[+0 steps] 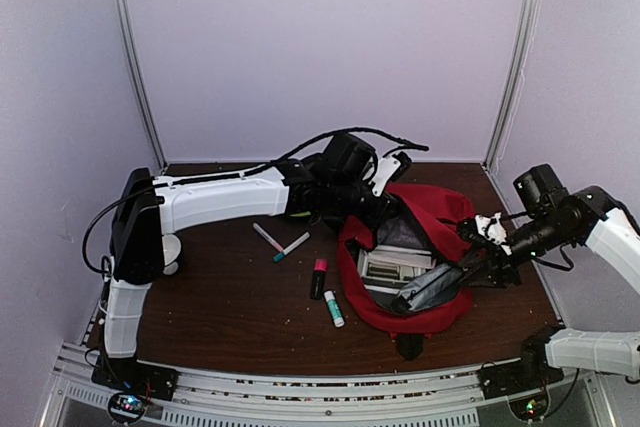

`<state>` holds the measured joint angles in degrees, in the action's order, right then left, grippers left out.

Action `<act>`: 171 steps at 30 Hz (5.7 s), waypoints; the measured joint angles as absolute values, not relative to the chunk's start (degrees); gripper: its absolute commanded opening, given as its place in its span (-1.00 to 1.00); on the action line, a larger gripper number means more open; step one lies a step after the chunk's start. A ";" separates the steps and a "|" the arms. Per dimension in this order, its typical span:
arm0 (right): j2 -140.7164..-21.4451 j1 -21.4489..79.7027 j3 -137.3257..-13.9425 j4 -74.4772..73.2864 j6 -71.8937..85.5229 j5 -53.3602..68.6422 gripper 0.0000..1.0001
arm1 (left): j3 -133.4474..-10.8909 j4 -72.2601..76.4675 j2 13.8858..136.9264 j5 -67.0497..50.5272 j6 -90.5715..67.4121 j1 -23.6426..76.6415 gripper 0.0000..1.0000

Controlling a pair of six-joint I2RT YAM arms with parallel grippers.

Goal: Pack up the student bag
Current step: Adjust the student bag at the center of the board, then adjust the largest pocket of the bag to the student bag, then place the largest pocket of the bag in the student bag, then grab the largest pocket of the student bag.

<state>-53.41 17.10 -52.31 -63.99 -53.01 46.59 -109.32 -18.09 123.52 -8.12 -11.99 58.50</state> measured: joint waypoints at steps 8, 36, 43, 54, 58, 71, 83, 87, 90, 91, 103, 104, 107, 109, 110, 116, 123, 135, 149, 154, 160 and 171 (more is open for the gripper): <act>-55.86 40.23 -54.06 -54.11 -44.34 33.65 0.01 | -108.51 -17.76 123.33 -9.67 -12.34 58.48 -1.00; -89.54 60.49 -67.99 -48.21 -31.51 9.39 0.12 | -106.50 -18.20 123.11 -7.90 -8.80 57.58 -1.00; -93.45 61.23 -68.10 -48.66 -30.59 9.98 -0.94 | -106.50 -18.44 123.11 -7.57 -8.40 57.56 -1.00; -86.70 61.36 -77.78 -54.52 -29.80 11.92 -1.00 | -106.48 -19.66 123.11 -7.46 -7.35 57.52 -1.00; -84.73 61.01 -81.34 -55.44 -29.87 11.31 -1.00 | -106.48 -19.99 123.09 -7.35 -6.94 57.30 -1.00; -80.34 58.94 -77.03 -56.86 -32.84 16.19 -0.27 | -97.01 -22.61 117.49 -9.98 -2.92 57.21 -0.97; -57.14 31.16 -62.15 -66.22 -45.30 25.58 -0.23 | -89.80 -31.29 110.02 -17.08 3.60 61.76 -0.11; -57.19 20.51 -59.53 -69.71 -53.23 28.73 -0.19 | -89.78 -32.67 108.16 -16.93 4.58 63.86 -0.01; -58.02 12.82 -58.26 -72.93 -60.84 32.05 -0.15 | -90.02 -34.70 104.95 -16.19 6.11 64.12 0.09; -58.50 10.55 -58.11 -74.15 -63.72 32.93 -0.14 | -90.39 -35.27 103.94 -15.81 6.59 64.05 0.13; -66.72 -0.43 -57.43 -81.56 -77.41 41.65 -0.01 | -106.83 -33.87 107.50 -16.14 5.02 63.86 0.14; -67.16 -0.43 -57.32 -81.56 -76.73 42.06 0.00 | -107.00 -32.86 108.73 -16.51 4.38 63.83 0.13; -68.45 -0.43 -57.01 -81.06 -74.76 42.89 -0.01 | -107.00 -30.79 112.31 -17.50 2.37 63.83 0.04; -69.93 -0.43 -56.82 -80.62 -73.32 43.46 -0.02 | -107.00 -29.71 113.93 -18.35 1.28 63.83 0.01; -70.85 -0.43 -56.73 -80.25 -72.58 43.66 -0.03 | -107.00 -29.04 114.63 -18.90 0.64 63.83 0.00; -76.12 -0.40 -56.73 -78.02 -68.66 44.53 -0.04 | -106.83 -25.93 115.74 -21.02 -1.67 63.86 0.00; -76.86 1.13 -55.75 -72.84 -61.67 44.56 -0.06 | -106.17 -24.32 115.74 -21.26 -2.74 63.86 0.00; -77.17 5.19 -54.74 -73.34 -60.47 45.04 -0.08 | -104.01 -22.61 115.74 -20.18 -3.29 63.86 0.00; -77.03 4.54 -55.92 -85.12 -72.66 48.07 -0.10 | -103.70 -19.29 115.98 -17.50 7.73 66.57 0.10; -75.75 -1.43 -58.06 -89.69 -80.12 47.92 -0.06 | -111.11 -21.54 120.99 -16.97 21.47 70.76 0.04; -76.62 -8.45 -59.00 -89.17 -85.65 46.19 0.03 | -123.13 -27.14 129.86 -15.25 31.68 72.99 -0.04; -76.42 -9.32 -55.11 -78.74 -88.79 42.76 0.18 | -128.18 -29.98 136.14 -6.04 38.74 75.22 -0.17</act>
<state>-76.42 -9.32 -55.11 -78.74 -88.79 42.76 -128.18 -29.98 136.14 -6.04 38.74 75.22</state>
